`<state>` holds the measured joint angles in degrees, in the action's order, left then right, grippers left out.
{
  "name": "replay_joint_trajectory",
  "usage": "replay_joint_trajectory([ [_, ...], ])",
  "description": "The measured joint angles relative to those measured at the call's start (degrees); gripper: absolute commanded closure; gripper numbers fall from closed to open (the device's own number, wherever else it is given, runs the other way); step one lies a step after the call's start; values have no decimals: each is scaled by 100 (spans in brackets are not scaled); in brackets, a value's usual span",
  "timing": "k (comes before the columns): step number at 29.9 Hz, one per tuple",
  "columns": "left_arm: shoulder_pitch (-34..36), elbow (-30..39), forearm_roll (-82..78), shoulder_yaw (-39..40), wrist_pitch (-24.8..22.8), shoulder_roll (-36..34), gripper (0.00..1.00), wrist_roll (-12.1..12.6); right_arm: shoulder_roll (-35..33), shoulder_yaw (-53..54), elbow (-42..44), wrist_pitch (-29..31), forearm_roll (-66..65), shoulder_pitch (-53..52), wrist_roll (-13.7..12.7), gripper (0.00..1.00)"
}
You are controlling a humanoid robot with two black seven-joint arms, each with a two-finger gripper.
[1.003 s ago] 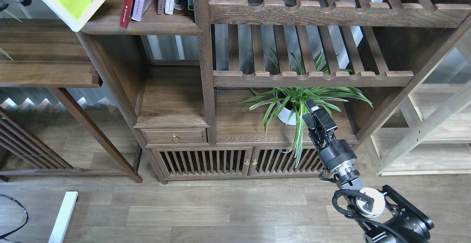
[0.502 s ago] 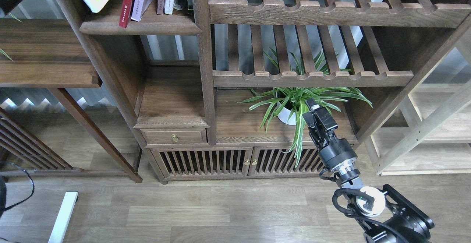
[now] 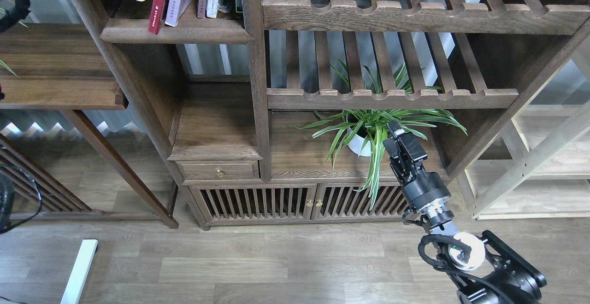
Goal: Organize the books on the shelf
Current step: 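Insert the yellow book among the top-shelf books and release it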
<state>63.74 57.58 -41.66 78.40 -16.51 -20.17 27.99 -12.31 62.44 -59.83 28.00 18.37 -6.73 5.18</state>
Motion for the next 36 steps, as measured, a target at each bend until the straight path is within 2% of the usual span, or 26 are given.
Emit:
replay_joint_trajectory([
  [3, 32, -105, 6, -63, 12, 36, 81, 0, -2, 3, -2, 0, 0, 13, 0, 19],
  [8, 32, -125, 23, -106, 99, 186, 59, 0, -3, 5, -2, 0, 0, 42, 8, 19],
  [10, 33, -117, 25, -131, 191, 276, 53, 0, -2, 5, -3, 0, 0, 52, 9, 19],
  [13, 100, -81, 29, -210, 252, 360, 50, 0, 0, 5, -3, 0, 0, 56, 10, 19],
  [24, 366, -52, 29, -273, 270, 506, 48, 0, 0, 5, -3, 0, 0, 82, 10, 19],
  [30, 442, 155, 39, -235, 295, 521, 43, 0, 3, -9, 4, 0, 0, 100, 17, 8],
  [36, 331, 690, 111, -126, 358, 224, 38, 0, -9, -12, 7, 0, 0, 88, 18, 5],
])
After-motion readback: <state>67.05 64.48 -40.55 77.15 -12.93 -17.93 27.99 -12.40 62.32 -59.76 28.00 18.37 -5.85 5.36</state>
